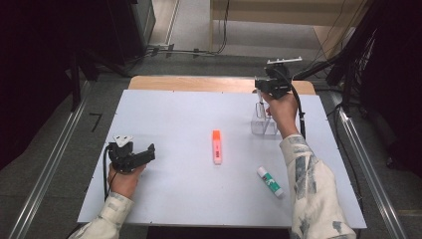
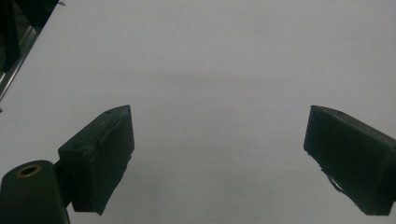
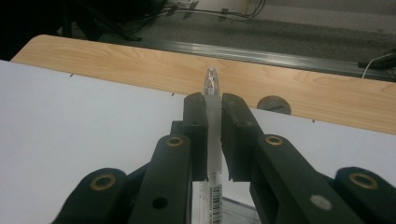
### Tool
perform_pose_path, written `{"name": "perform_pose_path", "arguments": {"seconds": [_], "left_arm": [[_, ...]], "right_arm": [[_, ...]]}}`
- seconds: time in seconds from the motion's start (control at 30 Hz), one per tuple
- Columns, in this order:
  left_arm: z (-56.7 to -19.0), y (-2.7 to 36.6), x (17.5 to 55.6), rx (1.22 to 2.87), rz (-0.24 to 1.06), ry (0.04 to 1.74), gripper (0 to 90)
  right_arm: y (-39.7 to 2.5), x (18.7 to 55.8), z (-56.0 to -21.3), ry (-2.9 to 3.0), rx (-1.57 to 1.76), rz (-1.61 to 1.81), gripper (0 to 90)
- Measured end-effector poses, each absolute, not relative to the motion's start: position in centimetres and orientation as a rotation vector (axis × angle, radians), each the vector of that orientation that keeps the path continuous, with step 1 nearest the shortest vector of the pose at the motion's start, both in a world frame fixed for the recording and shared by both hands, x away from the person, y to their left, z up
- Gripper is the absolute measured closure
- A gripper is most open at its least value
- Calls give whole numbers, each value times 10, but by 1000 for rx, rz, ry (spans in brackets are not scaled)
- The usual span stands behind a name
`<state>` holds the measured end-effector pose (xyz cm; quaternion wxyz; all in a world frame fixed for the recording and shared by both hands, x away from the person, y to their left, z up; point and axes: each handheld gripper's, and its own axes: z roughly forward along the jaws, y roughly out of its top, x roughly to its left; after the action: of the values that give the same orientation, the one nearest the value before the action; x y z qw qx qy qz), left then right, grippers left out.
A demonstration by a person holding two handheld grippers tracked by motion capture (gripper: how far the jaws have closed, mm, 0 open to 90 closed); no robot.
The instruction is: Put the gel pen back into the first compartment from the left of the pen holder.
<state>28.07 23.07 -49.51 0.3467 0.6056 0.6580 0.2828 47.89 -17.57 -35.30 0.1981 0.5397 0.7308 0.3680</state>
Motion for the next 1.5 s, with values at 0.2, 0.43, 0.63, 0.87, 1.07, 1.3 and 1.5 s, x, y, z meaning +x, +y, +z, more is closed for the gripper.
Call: {"name": "perform_pose_path", "arguments": {"seconds": [0.2, 0.43, 0.63, 0.87, 1.07, 1.3, 1.5], "left_arm": [[-495, 231, 281, 1572, 733, 1708, 89], [-497, 232, 282, 1575, 725, 1711, 89], [-497, 232, 281, 1575, 723, 1716, 89], [-497, 233, 281, 1573, 721, 1717, 89], [-497, 233, 282, 1577, 724, 1717, 89], [-497, 232, 281, 1576, 725, 1718, 89], [-497, 232, 281, 1576, 727, 1719, 89]], "right_arm": [[-176, 487, -353, 2037, 1534, 1024, 793], [-175, 495, -351, 2028, 1544, 1027, 793], [-173, 498, -354, 2025, 1535, 1026, 792], [-175, 497, -359, 2010, 1510, 1041, 791], [-179, 492, -368, 2009, 1518, 1056, 790], [-187, 482, -376, 2008, 1516, 1074, 787], [-193, 468, -379, 2014, 1492, 1104, 786]]}}
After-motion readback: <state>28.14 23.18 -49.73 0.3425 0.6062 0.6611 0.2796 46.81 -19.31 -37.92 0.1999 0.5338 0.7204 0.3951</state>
